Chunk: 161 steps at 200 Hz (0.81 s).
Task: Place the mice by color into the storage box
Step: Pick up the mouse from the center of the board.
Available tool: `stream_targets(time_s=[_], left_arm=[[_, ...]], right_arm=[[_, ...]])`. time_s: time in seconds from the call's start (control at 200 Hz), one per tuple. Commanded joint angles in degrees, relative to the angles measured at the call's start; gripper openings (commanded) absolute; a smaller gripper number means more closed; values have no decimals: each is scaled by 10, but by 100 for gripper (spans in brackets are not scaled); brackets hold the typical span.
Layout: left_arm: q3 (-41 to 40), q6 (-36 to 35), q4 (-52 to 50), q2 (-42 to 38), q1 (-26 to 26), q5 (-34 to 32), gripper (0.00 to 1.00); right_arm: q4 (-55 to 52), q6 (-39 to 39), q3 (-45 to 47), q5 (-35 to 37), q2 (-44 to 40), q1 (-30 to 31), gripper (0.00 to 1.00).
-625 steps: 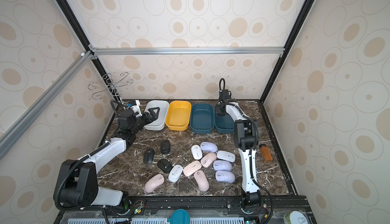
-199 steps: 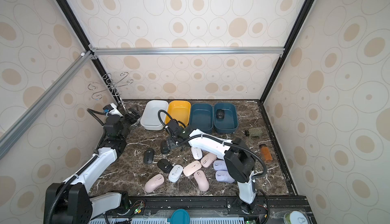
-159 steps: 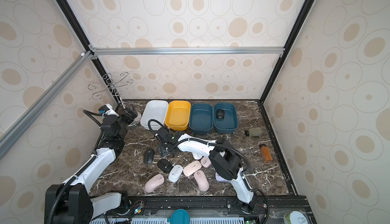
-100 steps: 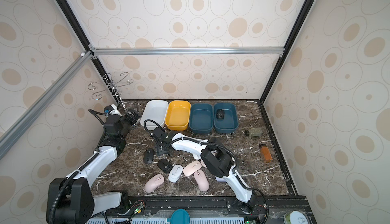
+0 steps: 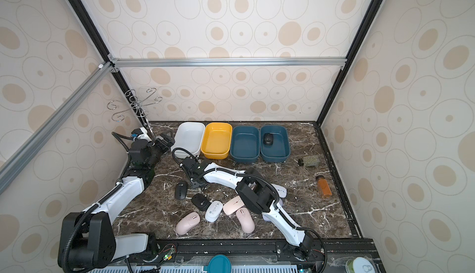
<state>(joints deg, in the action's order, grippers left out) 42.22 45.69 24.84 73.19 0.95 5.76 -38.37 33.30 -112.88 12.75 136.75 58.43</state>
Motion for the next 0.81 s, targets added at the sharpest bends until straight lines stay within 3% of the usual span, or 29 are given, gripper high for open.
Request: stream_targets(time_s=[0.0,0.205,0.8], left_arm=[[17,10,20,0,-4,9,100],[17,10,28,4,-5,20,100],[17,12,48,13,-5,54,100]], right_arm=[[-15,0,-12,21,7,-2,60],[4,-14,12,34,-23,-1,53],[92,-68,136,64,-160,-13,52]])
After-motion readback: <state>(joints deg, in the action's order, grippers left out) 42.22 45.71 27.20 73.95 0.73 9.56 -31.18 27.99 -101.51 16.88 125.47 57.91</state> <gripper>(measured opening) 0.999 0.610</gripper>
